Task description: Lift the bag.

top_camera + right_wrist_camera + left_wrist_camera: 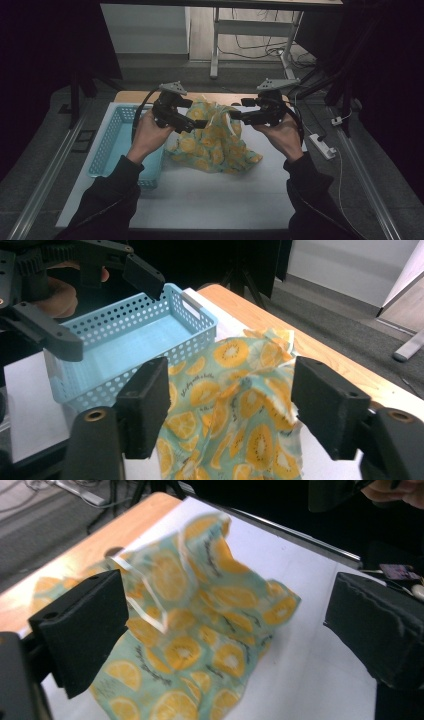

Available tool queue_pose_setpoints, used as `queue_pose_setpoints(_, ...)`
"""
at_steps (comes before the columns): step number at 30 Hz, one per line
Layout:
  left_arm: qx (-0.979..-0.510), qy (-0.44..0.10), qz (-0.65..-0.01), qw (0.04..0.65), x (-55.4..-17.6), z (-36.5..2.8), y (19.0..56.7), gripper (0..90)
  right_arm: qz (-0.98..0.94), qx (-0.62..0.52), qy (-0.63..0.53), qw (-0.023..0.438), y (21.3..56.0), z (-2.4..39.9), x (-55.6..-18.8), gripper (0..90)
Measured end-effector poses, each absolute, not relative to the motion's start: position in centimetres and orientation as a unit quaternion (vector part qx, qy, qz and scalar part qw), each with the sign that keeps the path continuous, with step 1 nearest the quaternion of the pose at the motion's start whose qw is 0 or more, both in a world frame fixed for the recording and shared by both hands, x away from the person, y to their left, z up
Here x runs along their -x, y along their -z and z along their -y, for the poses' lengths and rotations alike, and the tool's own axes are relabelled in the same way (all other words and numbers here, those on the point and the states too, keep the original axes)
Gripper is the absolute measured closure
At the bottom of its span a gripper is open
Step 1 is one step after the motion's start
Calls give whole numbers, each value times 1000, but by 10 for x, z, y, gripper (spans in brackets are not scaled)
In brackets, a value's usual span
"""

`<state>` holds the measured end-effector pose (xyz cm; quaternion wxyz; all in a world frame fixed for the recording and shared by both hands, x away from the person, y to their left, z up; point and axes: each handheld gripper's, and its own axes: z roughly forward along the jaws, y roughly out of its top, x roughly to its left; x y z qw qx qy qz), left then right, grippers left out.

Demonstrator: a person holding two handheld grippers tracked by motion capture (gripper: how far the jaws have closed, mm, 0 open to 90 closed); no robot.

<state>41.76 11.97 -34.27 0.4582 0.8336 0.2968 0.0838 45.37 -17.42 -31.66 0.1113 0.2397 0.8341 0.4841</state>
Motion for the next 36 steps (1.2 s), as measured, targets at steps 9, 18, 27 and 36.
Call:
queue_pose_setpoints(9, -841, -62, -288, 454, -403, -122, 373, 0, -831, -238, -491, 107, 339, 175, -440, 218)
queue_pose_setpoints(18, -835, -65, -295, 460, -388, -130, 397, 6, -825, -256, -494, 96, 363, 175, -428, 98)
queue_pose_setpoints(27, -825, -63, -312, 467, -373, -142, 419, 4, -832, -253, -486, 86, 384, 172, -416, 64)
queue_pose_setpoints(36, -817, -69, -331, 467, -362, -152, 441, 0, -835, -254, -480, 85, 403, 175, -409, 33)
